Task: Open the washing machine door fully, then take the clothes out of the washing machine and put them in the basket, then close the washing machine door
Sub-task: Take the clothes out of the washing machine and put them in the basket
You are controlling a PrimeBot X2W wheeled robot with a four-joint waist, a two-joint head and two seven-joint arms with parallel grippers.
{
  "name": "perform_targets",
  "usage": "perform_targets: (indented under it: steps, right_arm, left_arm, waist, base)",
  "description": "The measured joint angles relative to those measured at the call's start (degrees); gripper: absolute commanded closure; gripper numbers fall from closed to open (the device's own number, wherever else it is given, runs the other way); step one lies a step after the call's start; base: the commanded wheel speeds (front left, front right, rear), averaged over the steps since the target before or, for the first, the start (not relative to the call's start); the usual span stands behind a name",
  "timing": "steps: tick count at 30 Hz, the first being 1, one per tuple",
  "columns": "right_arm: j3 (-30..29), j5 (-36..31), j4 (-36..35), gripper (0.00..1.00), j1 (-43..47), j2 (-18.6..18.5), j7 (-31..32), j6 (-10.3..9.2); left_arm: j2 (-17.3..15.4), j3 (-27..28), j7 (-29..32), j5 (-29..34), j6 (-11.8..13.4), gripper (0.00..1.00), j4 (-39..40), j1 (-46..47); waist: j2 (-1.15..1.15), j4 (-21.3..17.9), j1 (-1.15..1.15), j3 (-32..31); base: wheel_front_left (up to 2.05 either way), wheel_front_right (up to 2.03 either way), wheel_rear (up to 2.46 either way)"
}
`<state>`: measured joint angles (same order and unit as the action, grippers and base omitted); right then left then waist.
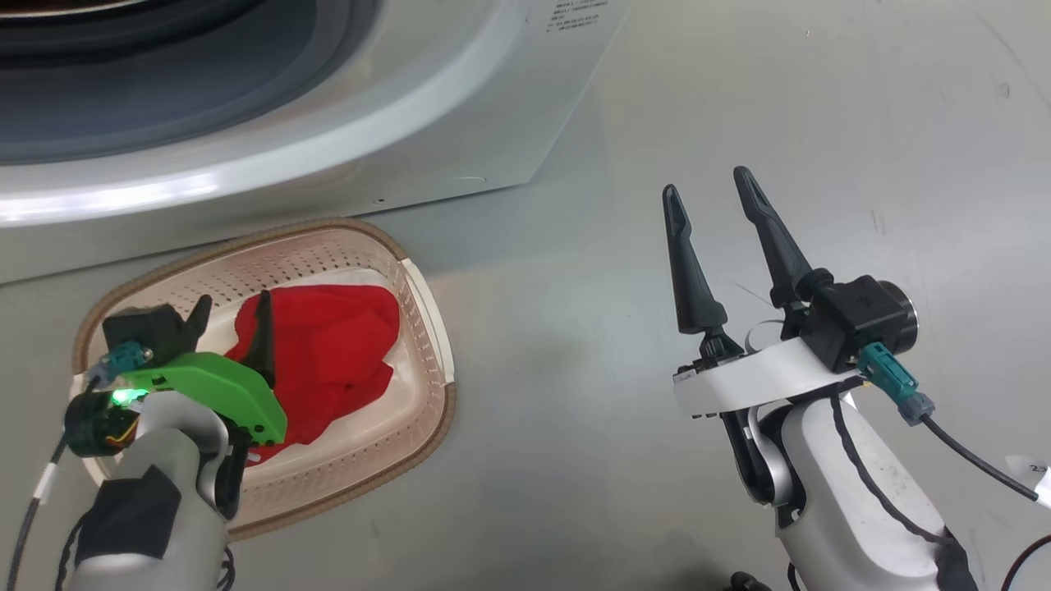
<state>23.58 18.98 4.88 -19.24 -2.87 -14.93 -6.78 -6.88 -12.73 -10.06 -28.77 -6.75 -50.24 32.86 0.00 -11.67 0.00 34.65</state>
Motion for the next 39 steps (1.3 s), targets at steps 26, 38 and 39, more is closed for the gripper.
perform_targets:
  steps: [26, 38, 39]
  right_arm:
    - [-5.64, -1.76, 4.79, 0.00, 11.18, -0.48, 0.00, 0.84]
    - [-7.33, -1.75, 4.85, 0.00, 14.85, -0.38, 0.01, 1.42]
    - [-7.43, -1.75, 4.86, 0.00, 15.18, -0.37, 0.01, 1.42]
  left_arm:
    - [1.66, -1.94, -4.32, 4.56, -0.07, 0.00, 16.67, -11.25]
    - [0.38, 0.73, -4.37, 7.20, 3.60, 0.00, 27.18, -18.29]
    - [0.38, 0.76, -4.38, 7.20, 4.01, 0.00, 27.74, -19.07]
  waist:
    - [0.00, 8.41, 0.00, -19.51]
    - [0.00, 11.34, 0.00, -26.33]
    - [0.00, 11.44, 0.00, -26.82]
  base:
    - [0.00, 0.00, 0.00]
    - [0.00, 0.00, 0.00]
    - [0.00, 0.00, 0.00]
